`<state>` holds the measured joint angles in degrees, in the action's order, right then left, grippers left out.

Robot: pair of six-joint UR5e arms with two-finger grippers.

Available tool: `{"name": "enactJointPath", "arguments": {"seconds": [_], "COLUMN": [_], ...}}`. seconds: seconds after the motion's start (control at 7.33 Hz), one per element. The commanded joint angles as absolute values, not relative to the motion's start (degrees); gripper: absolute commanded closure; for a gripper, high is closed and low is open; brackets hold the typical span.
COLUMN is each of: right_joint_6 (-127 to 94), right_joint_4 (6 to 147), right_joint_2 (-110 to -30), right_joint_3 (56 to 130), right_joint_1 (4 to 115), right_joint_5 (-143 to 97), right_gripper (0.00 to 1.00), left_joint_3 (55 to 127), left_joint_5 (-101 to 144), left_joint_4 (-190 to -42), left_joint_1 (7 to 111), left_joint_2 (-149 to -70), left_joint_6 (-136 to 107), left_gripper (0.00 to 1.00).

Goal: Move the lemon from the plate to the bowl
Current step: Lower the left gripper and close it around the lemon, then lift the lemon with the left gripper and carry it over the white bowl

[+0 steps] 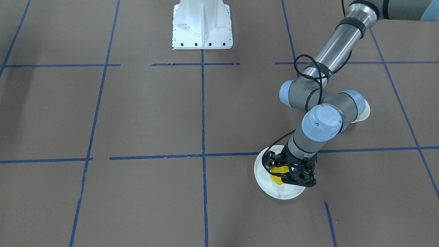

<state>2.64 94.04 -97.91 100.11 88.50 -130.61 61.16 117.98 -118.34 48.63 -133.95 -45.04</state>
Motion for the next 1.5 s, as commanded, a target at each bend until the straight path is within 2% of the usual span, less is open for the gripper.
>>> {"name": "enactJointPath", "arguments": {"seconds": [0.0, 0.14, 0.27, 0.41, 0.68, 0.95, 1.23, 1.36], "right_joint_6": [2.64, 2.64, 2.64, 2.64, 2.64, 2.64, 2.64, 2.64], "right_joint_4": [94.04, 94.04, 94.04, 94.04, 94.04, 94.04, 94.04, 94.04], "right_joint_2": [-97.91, -97.91, -97.91, -97.91, -97.91, -97.91, -97.91, -97.91], "right_joint_3": [100.11, 100.11, 100.11, 100.11, 100.11, 100.11, 100.11, 100.11], "right_joint_1": [88.51, 88.51, 88.51, 88.51, 88.51, 88.51, 88.51, 88.51], "right_joint_5": [-130.61, -130.61, -130.61, -130.61, -130.61, -130.61, -130.61, -130.61], "right_gripper": [0.00, 0.00, 0.00, 0.00, 0.00, 0.00, 0.00, 0.00], "left_joint_3": [60.73, 60.73, 60.91, 61.26, 67.11, 88.92, 102.50, 106.14], "left_joint_5": [117.95, 117.95, 118.04, 118.12, 122.74, 126.21, 125.95, 125.95], "left_joint_4": [-119.18, -119.09, -119.09, -119.79, -117.96, -110.07, -109.95, -109.95], "left_joint_1": [48.25, 48.25, 48.34, 48.60, 53.49, 55.10, 55.37, 55.37], "left_joint_2": [-133.86, -133.86, -133.86, -133.94, -131.86, -114.35, -94.85, -87.26], "left_joint_6": [-45.18, -45.26, -45.44, -45.53, -47.37, -47.37, -47.46, -47.46], "left_gripper": [0.15, 0.41, 0.78, 1.00, 1.00, 1.00, 1.00, 1.00]}}
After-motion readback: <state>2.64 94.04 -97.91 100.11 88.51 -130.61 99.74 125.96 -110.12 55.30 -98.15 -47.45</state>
